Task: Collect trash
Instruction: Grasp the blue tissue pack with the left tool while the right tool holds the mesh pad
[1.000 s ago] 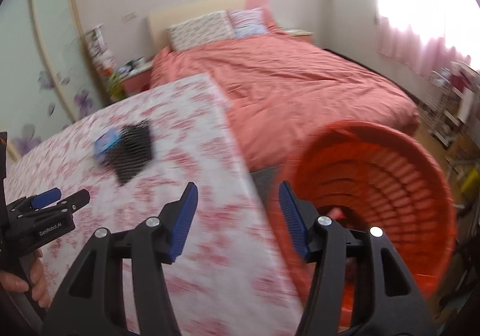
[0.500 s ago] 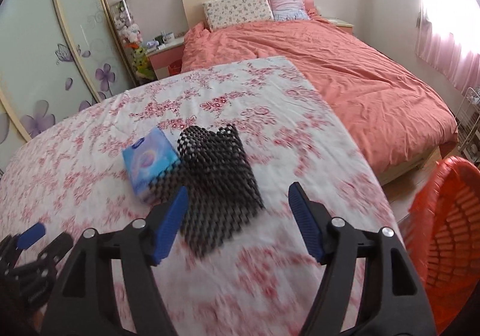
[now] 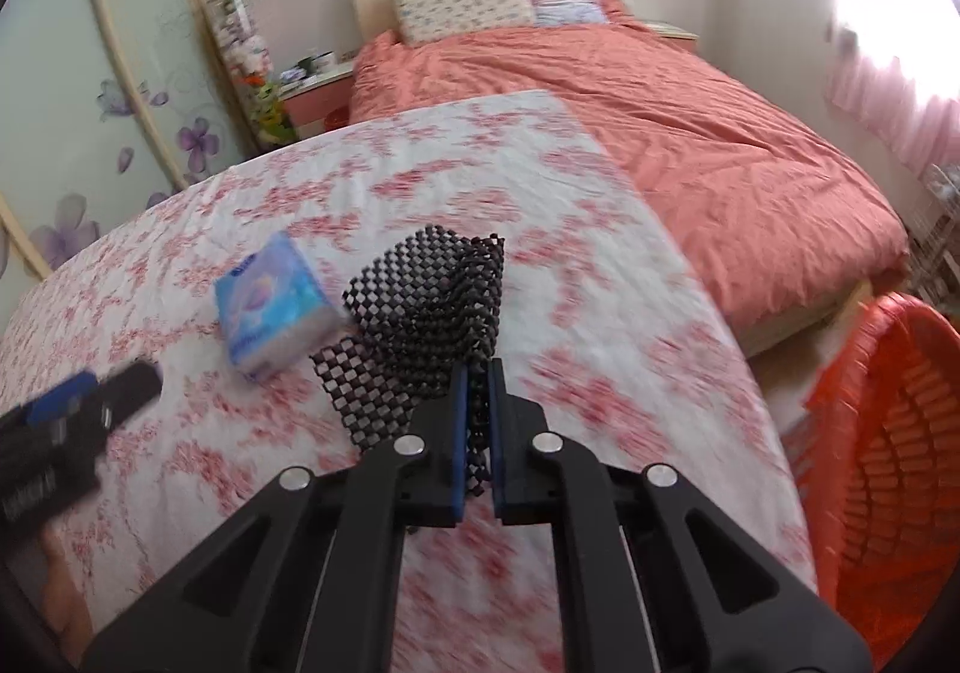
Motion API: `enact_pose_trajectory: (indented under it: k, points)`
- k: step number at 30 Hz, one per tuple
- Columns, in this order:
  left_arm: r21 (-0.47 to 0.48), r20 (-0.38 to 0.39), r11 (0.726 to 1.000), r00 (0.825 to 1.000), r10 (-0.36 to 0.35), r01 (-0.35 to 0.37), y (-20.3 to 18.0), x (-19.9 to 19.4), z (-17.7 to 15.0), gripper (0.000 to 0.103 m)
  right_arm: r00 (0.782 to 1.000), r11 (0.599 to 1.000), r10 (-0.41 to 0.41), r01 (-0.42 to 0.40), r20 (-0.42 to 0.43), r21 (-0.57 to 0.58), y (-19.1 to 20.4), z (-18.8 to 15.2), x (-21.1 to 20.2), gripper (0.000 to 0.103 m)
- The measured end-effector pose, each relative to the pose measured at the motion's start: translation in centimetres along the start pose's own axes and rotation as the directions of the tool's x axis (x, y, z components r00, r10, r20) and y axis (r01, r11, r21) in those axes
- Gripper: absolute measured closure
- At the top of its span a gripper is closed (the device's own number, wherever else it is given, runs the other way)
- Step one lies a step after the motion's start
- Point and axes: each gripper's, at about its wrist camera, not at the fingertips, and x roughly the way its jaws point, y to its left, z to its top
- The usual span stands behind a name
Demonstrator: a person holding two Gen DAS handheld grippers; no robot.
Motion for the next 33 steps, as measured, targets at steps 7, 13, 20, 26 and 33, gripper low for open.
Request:
enact_pose_trajectory:
  k: [7,13,20,26,33]
  points:
    - [0.033,-0.046,0.999,0.999,0.016,-0.015,-4.9,3.5,2.3,0.016,0.999,0.998,-0.036,0.036,-0.003,0.044,-2.7,-1.3,-1.1,0.096]
    - [0.025,-0.077,0.999,0.996,0.043,-0.041,-5.4,5.3,2.6,0.019,1.000,0.998,-0.021,0.021,-0.002,0.053,-3.0,-1.4,-1.2,0.096]
    - [0.072,-0.062,0.997,0.998,0.002,0.002,-3.2,3.7,2.1,0.060,1.000,0.999,0.012,-0.012,-0.004,0.043,-2.5,-1.8,-1.6,0.096]
    - [0.070,-0.061,0.997,0.998,-0.030,0.035,-1.0,2.2,1.6,0.070,1.000,0.999,0.031,-0.031,-0.004,0.025,-1.4,-2.1,-1.7,0.096]
    - [0.008,-0.018,1.000,0.999,-0.030,0.030,-2.2,2.6,3.2,0.032,1.000,0.999,0.029,-0.029,-0.008,0.026,-1.5,-2.0,-1.6,0.096]
